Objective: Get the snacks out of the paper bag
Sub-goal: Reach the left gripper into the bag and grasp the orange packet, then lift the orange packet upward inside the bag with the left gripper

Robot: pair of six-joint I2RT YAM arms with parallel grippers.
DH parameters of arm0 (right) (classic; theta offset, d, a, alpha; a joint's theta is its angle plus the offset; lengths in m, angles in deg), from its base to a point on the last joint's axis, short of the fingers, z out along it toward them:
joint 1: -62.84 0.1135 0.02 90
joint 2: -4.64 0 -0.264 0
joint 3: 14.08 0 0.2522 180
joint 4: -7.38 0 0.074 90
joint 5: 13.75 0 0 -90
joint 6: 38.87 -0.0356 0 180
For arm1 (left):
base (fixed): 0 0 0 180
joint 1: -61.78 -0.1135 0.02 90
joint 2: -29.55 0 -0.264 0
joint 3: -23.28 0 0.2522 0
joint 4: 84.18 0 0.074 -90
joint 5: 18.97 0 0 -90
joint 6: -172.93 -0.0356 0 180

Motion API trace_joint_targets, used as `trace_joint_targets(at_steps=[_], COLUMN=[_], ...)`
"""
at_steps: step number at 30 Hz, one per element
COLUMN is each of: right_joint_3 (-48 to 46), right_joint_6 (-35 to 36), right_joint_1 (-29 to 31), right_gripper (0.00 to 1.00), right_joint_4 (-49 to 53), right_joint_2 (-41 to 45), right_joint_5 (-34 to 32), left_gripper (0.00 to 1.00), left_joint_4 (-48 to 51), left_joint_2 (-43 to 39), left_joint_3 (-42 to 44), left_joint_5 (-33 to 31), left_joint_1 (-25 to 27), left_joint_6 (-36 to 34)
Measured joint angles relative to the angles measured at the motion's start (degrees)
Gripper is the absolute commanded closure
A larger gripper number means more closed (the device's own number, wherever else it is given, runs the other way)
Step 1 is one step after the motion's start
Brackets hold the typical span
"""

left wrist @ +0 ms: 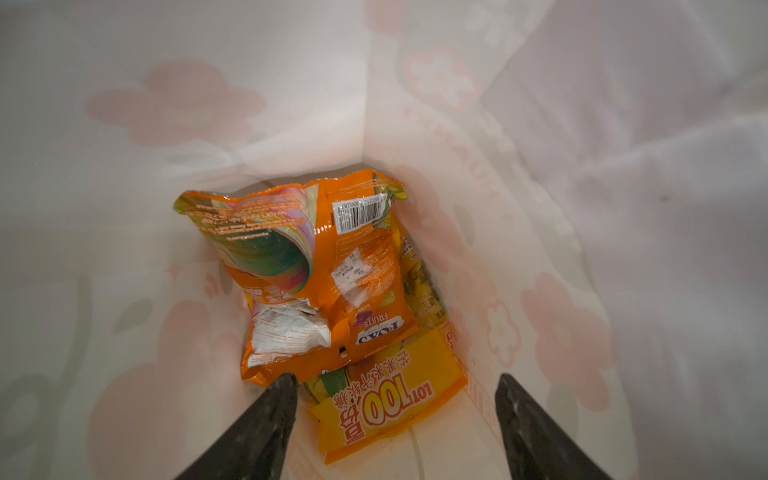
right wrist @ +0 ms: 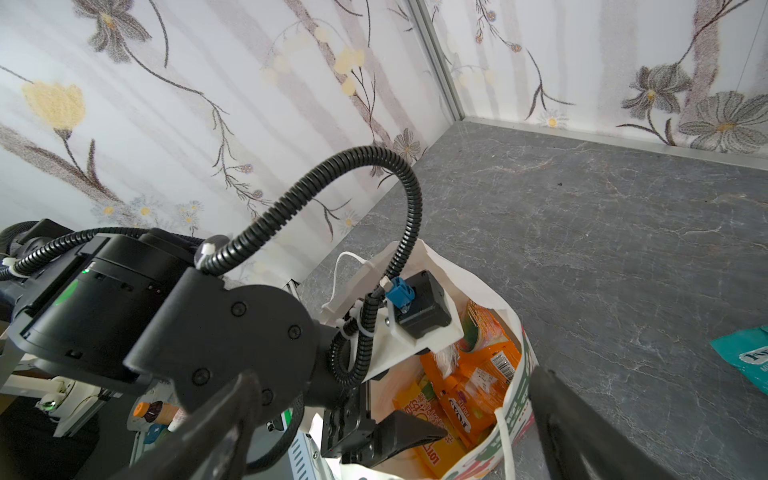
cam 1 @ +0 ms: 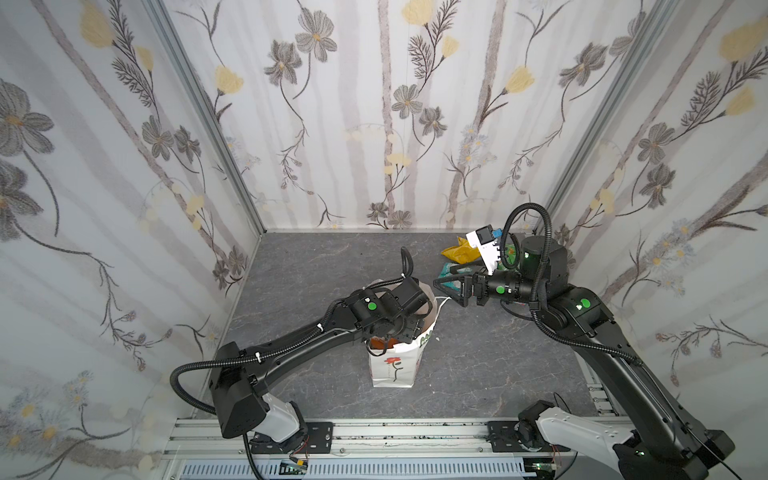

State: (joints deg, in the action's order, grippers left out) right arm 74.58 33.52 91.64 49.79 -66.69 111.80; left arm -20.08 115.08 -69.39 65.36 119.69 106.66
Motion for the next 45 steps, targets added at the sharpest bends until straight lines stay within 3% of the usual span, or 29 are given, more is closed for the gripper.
trace_joint_targets(at_steps=[16, 22, 32, 36, 45], right_joint_3=[-2.3, -3.4, -3.5, -3.6, -4.1], right_joint_6=[2.8, 4.8, 6.1, 6.1, 6.1], right_joint_1=[0.0, 0.0, 0.0, 0.0, 0.0], right_gripper=[0.00, 0.00, 0.00, 0.00, 0.00], right_joint_4=[2.5, 5.1, 7.2, 7.2, 7.3], right_joint_2=[0.5, 1.0, 1.8, 1.8, 2.1], right_joint_5=[0.1, 0.0, -1.1, -1.5, -1.7], left_gripper=[0.23, 0.10, 0.10, 0.12, 0.30], left_joint_4=[1.9, 1.0, -3.9, -5.0, -8.0], left_joint_2=[4.9, 5.1, 6.4, 8.2, 11.0], left_joint_3=[0.3, 3.4, 8.2, 8.9, 10.6], left_joint_5=[-0.6, -0.7, 0.8, 0.9, -0.1], left_joint_1=[-1.2, -2.0, -3.8, -3.8, -4.0], left_joint_6=[-0.3, 0.3, 0.7, 0.7, 0.7])
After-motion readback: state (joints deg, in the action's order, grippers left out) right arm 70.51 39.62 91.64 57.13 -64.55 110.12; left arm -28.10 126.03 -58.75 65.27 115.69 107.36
